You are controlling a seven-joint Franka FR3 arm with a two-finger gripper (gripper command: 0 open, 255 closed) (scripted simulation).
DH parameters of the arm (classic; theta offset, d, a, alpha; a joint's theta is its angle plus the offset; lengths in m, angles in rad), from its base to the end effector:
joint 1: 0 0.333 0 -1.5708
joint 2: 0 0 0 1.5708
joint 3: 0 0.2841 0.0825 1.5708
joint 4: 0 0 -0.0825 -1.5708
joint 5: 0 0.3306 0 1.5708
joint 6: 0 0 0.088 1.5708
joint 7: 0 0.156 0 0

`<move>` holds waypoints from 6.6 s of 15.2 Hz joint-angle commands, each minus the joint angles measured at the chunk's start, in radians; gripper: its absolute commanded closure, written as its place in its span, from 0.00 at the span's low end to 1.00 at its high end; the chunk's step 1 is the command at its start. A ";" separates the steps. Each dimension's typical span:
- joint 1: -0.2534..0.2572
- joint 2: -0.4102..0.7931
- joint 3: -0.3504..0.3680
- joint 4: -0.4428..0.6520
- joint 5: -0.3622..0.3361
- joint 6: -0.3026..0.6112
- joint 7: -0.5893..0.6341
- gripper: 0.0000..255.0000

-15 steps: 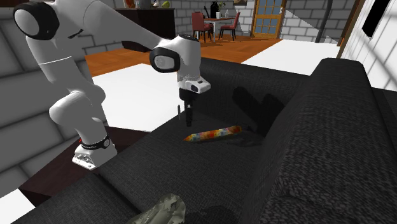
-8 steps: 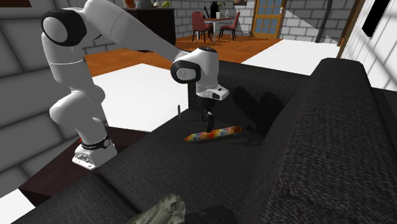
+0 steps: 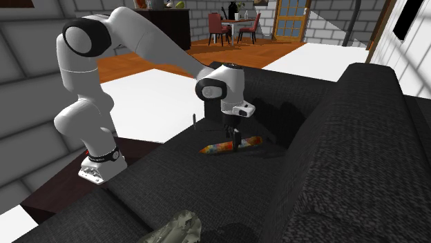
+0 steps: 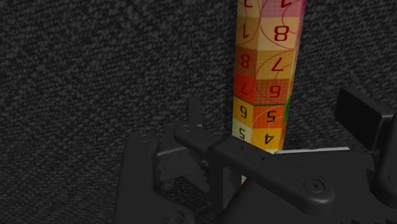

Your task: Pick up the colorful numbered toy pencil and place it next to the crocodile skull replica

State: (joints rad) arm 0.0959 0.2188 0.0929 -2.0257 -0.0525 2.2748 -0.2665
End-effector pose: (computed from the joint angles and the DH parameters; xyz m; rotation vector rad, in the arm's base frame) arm 0.5358 0.0986 0.2979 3.0279 0.7508 0.0479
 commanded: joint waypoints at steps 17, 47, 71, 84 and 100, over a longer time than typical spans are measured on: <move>-0.001 0.018 -0.002 -0.011 -0.003 0.029 0.000 1.00; -0.004 -0.122 0.003 0.183 0.021 -0.304 -0.020 1.00; -0.067 -0.391 -0.064 0.072 0.042 -0.459 -0.160 1.00; -0.169 -0.722 -0.226 -0.232 -0.020 -0.480 -0.397 1.00; -0.282 -0.904 -0.409 -0.418 -0.149 -0.458 -0.612 1.00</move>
State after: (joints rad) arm -0.1846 -0.6831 -0.3127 -2.4269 -0.1982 1.8015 -0.8778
